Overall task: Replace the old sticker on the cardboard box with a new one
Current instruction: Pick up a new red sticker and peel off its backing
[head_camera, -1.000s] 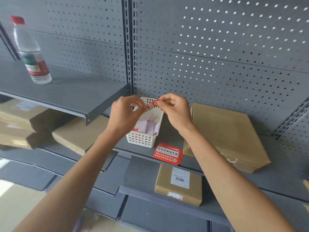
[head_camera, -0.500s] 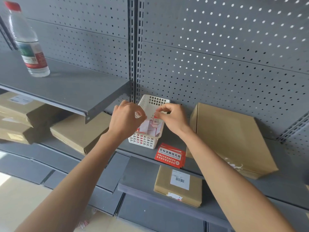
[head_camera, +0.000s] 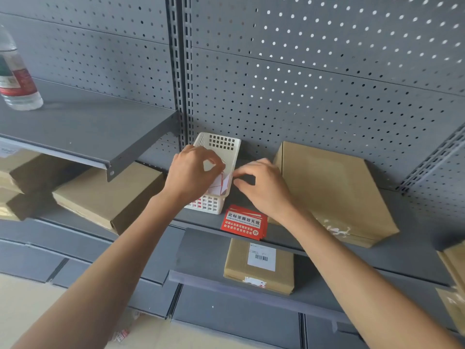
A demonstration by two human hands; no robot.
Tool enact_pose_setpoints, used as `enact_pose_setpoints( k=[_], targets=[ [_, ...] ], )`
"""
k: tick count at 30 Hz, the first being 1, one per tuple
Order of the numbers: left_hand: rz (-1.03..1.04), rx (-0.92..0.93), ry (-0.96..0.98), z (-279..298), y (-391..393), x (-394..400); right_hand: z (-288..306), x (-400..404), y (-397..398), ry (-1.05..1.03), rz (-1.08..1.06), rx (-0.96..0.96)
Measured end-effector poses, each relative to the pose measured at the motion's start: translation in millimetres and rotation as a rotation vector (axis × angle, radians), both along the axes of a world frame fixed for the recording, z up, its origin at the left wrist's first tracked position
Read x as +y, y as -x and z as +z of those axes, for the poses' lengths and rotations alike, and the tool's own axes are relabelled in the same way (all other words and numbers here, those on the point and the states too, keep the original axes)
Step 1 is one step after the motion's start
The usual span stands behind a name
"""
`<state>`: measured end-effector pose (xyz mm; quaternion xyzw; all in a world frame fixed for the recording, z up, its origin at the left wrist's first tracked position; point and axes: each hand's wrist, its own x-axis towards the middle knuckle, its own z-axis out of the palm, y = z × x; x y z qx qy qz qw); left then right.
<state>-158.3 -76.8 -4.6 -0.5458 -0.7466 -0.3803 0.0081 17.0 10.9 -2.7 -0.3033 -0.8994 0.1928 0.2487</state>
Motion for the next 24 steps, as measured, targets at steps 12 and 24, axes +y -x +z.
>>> enact_pose_setpoints(
  k=[12, 24],
  targets=[
    [-0.196, 0.096, -0.031, -5, -29, 2, -38, -43, -42, 0.003, -0.031, -0.166],
    [-0.256, 0.391, -0.131, -82, -65, -59, -58, -48, -77, -0.032, -0.039, -0.255]
  ],
)
